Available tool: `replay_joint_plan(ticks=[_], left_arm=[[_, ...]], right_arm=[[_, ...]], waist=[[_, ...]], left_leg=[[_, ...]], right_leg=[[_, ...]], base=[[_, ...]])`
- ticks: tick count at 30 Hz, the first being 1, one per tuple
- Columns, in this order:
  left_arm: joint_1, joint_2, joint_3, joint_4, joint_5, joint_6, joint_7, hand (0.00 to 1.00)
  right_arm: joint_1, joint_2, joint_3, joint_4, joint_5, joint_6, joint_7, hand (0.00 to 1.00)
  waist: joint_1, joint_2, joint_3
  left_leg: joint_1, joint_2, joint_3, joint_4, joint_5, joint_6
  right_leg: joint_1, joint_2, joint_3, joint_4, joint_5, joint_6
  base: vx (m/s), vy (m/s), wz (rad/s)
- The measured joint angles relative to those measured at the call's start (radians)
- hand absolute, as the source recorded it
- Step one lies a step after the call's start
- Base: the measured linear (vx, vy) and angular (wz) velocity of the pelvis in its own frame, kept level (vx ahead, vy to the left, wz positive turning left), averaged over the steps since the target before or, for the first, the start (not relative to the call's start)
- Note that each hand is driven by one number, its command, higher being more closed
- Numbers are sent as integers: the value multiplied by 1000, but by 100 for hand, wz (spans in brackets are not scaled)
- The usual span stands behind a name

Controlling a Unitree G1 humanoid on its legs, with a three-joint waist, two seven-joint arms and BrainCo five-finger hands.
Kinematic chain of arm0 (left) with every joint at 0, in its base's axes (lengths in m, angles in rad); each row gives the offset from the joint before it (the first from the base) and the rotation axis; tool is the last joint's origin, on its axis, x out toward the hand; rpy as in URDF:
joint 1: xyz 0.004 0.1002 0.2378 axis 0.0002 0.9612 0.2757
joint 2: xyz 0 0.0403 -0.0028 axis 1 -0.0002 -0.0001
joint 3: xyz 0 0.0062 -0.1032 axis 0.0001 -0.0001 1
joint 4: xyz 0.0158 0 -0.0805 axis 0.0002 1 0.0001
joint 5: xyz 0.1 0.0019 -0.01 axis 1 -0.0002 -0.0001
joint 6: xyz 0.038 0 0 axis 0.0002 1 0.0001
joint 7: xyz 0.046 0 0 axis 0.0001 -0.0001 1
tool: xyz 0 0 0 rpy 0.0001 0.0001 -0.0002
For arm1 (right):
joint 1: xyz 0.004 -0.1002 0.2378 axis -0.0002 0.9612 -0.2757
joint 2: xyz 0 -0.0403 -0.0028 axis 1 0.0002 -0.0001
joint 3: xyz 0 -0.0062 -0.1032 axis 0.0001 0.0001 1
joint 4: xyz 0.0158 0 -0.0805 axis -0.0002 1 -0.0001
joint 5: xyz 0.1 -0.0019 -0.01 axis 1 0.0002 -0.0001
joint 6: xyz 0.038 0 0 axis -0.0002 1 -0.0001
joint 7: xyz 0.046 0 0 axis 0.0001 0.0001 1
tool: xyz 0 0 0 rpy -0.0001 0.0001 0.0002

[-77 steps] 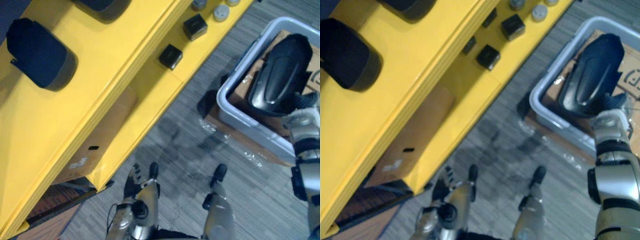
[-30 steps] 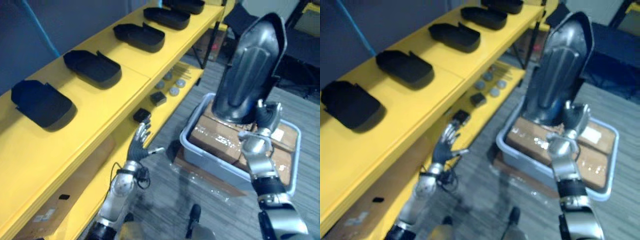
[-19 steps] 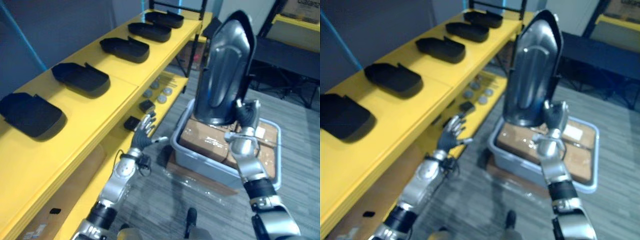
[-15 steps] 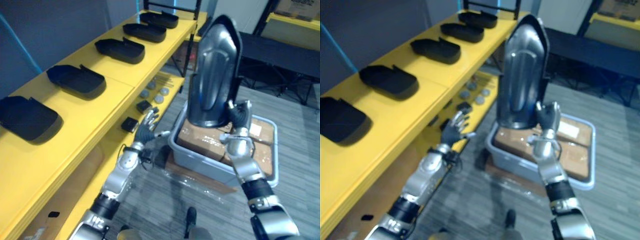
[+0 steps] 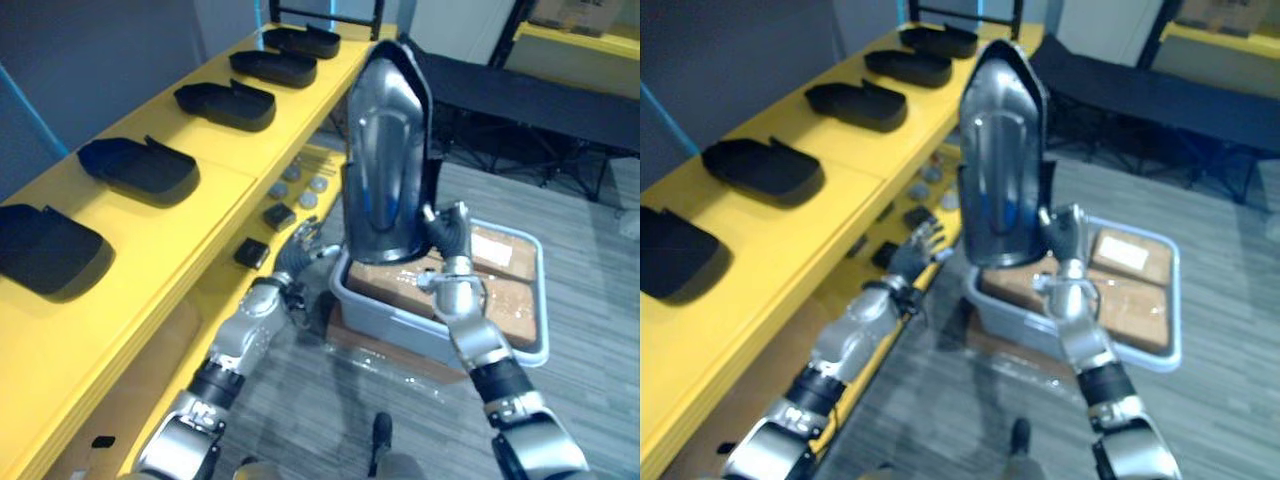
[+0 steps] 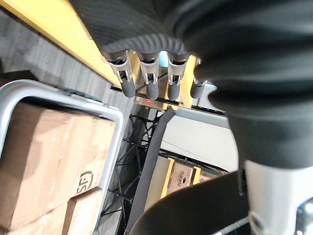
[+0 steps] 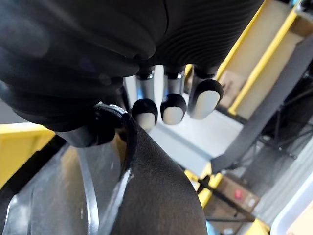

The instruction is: Walk over and take plastic housings, then place them on the shelf

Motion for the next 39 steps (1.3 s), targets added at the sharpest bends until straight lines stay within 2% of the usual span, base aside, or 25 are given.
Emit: replay_joint_plan(ticks=[4,8,15,22,26,33,39], left_arm=[[-10,-9,9,34,-69,17,2,0],[-22,-10,13,69,-86,19,10,0],[-77,-10,48,97,-73,16,12,0],[-82,-6,50,97,-64,-19,11,0],[-98,-2,76,95,-64,-23,12,0],[-127,11,79,55,-57,-25,8,0],[-127,11,76,55,-56,-25,6,0]], right_arm=[[0,0,0,0,0,-3,3,100],[0,0,0,0,0,-5,3,100],[11,1,16,0,0,-10,20,100],[19,1,37,0,-7,-11,25,100],[29,1,37,2,-8,-31,26,100],[41,1,42,23,-10,-32,48,100],[41,1,47,39,-18,-62,48,100]], waist=[[-9,0,0],[-19,0,0],[-20,0,0],[-21,0,0],[-21,0,0],[-21,0,0],[-20,-2,-1]], left_leg=[[1,1,0,-2,0,-1],[1,1,2,-5,-1,-2],[1,0,2,-4,-3,-1],[1,0,2,-1,-3,0],[2,0,2,-1,-3,0],[1,0,1,-3,-4,0],[1,0,0,-1,-4,0]], right_leg=[[0,0,0,0,-3,3],[-2,1,-1,1,4,9],[0,0,-1,9,9,11],[0,0,0,0,8,9],[0,0,-1,0,7,8],[1,0,-2,9,9,10],[2,0,-3,2,10,10]], base=[[0,0,0],[39,4,-1],[14,1,0],[-10,0,0],[0,0,0],[0,0,0],[0,0,0]])
